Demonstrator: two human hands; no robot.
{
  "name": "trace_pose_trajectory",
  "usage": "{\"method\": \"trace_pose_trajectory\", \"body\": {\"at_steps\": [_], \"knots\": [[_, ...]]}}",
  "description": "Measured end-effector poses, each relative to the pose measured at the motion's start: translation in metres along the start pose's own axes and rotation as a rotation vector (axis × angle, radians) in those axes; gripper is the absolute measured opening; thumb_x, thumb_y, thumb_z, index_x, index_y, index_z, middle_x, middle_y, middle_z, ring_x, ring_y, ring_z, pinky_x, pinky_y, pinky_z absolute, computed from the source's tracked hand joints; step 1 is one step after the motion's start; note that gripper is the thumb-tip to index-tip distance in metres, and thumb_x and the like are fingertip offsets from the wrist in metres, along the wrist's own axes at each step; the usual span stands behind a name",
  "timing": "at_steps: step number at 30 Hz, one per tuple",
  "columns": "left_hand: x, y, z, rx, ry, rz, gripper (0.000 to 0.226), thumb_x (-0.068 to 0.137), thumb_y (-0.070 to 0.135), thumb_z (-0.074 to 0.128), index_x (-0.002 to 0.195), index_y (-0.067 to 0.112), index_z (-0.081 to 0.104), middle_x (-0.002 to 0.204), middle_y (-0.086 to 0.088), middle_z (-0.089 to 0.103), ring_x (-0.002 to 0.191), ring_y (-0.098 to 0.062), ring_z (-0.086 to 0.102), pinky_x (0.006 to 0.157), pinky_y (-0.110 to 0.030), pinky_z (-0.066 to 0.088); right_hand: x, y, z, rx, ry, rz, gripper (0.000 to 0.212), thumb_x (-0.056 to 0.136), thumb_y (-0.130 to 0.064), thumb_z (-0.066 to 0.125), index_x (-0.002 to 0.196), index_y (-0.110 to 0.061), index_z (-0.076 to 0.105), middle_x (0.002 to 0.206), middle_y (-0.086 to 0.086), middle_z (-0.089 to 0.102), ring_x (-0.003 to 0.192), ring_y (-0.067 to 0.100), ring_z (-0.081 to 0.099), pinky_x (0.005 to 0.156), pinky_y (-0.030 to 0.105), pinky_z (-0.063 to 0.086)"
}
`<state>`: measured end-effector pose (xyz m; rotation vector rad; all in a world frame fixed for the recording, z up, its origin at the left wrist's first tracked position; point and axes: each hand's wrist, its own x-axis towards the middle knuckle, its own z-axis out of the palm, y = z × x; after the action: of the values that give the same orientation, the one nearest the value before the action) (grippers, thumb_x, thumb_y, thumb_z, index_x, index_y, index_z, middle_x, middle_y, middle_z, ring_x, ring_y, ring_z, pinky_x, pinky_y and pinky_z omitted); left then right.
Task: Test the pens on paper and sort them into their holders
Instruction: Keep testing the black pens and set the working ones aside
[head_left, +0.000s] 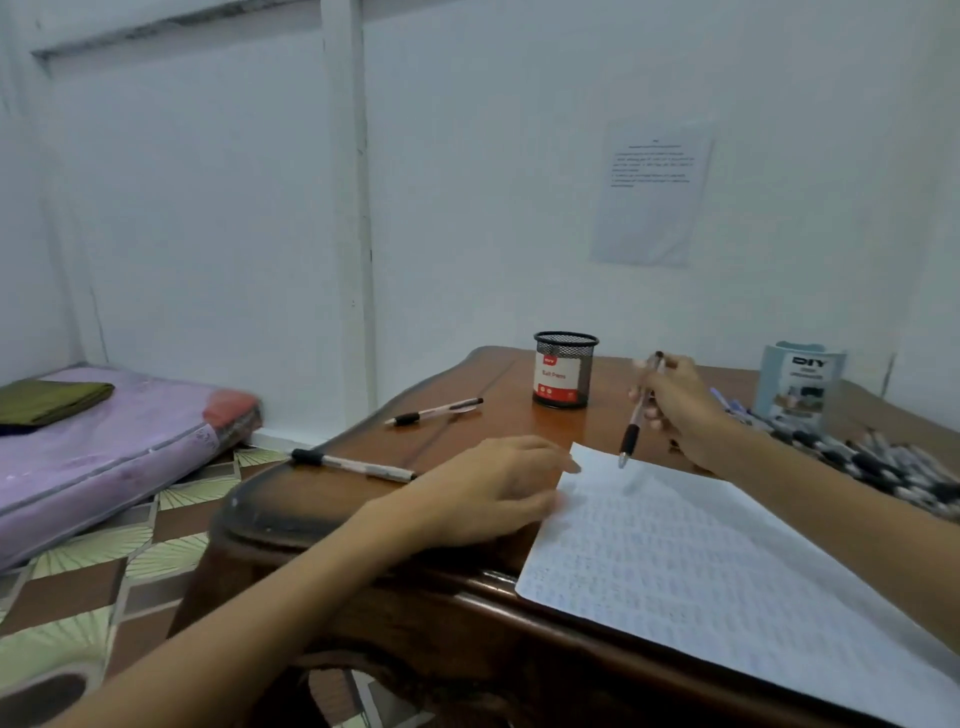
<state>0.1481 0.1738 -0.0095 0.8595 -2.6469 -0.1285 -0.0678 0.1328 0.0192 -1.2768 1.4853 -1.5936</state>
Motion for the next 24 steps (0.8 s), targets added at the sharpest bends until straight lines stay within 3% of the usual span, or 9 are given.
{"method": "trace_pose_trajectory", "body": {"at_steps": [3, 7, 11, 17, 21, 24], "knots": [[0.014, 0.005, 0.012, 0.022, -0.082, 0.037, 0.04, 0.097, 0.032, 0.045, 0.135, 0.02, 0.05, 0.142, 0.008, 0.045, 0.129, -0.002, 0.038, 0.108, -0.019, 0.026, -0.002, 0.017, -0.004, -0.018, -0.034, 0.017, 0.04, 0.098, -0.009, 0.046, 0.133, -0.015, 0.026, 0.072, 0.005, 0.054, 0.039, 0.007, 0.038, 0.03, 0.015, 0.033], [0.013, 0.002, 0.018, -0.086, -0.023, 0.012, 0.036, 0.097, 0.029, 0.047, 0.131, 0.02, 0.053, 0.136, 0.008, 0.052, 0.122, 0.001, 0.045, 0.106, -0.018, 0.032, 0.0, 0.024, -0.009, -0.044, -0.031, 0.012, 0.031, 0.099, -0.012, 0.043, 0.129, -0.015, 0.034, 0.07, 0.006, 0.052, 0.036, 0.006, 0.039, 0.029, 0.014, 0.029], [0.01, 0.004, 0.018, -0.119, 0.004, -0.006, 0.034, 0.096, 0.028, 0.049, 0.129, 0.02, 0.055, 0.135, 0.009, 0.052, 0.121, 0.003, 0.046, 0.106, -0.017, 0.033, 0.003, 0.025, -0.011, -0.013, -0.041, 0.06, 0.017, 0.098, -0.007, 0.043, 0.113, -0.015, 0.044, 0.067, 0.006, 0.049, 0.034, 0.003, 0.04, 0.032, 0.016, 0.028], [0.009, 0.006, 0.018, -0.135, 0.013, -0.003, 0.035, 0.096, 0.027, 0.049, 0.129, 0.018, 0.054, 0.133, 0.008, 0.054, 0.122, 0.008, 0.041, 0.104, -0.009, 0.031, -0.002, 0.027, -0.005, 0.134, -0.043, 0.103, 0.032, 0.084, -0.004, 0.065, 0.111, -0.014, 0.051, 0.07, 0.002, 0.051, 0.05, 0.006, 0.046, 0.04, 0.014, 0.036], [0.008, 0.005, 0.02, -0.14, 0.011, 0.004, 0.036, 0.096, 0.026, 0.049, 0.13, 0.017, 0.053, 0.133, 0.008, 0.053, 0.123, 0.01, 0.037, 0.101, -0.004, 0.027, -0.003, 0.025, -0.013, 0.261, -0.076, 0.227, 0.021, 0.075, 0.002, 0.07, 0.081, -0.009, 0.054, 0.046, -0.004, 0.041, 0.027, 0.001, 0.024, 0.028, 0.012, 0.022], [0.009, 0.005, 0.02, -0.137, 0.012, 0.008, 0.036, 0.095, 0.027, 0.049, 0.13, 0.017, 0.054, 0.133, 0.008, 0.054, 0.123, 0.01, 0.037, 0.102, -0.005, 0.028, -0.001, 0.025, -0.018, 0.401, 0.015, 0.27, 0.023, 0.081, 0.008, 0.062, 0.072, -0.007, 0.048, 0.059, 0.002, 0.043, 0.025, 0.001, 0.032, 0.031, 0.01, 0.035]]}}
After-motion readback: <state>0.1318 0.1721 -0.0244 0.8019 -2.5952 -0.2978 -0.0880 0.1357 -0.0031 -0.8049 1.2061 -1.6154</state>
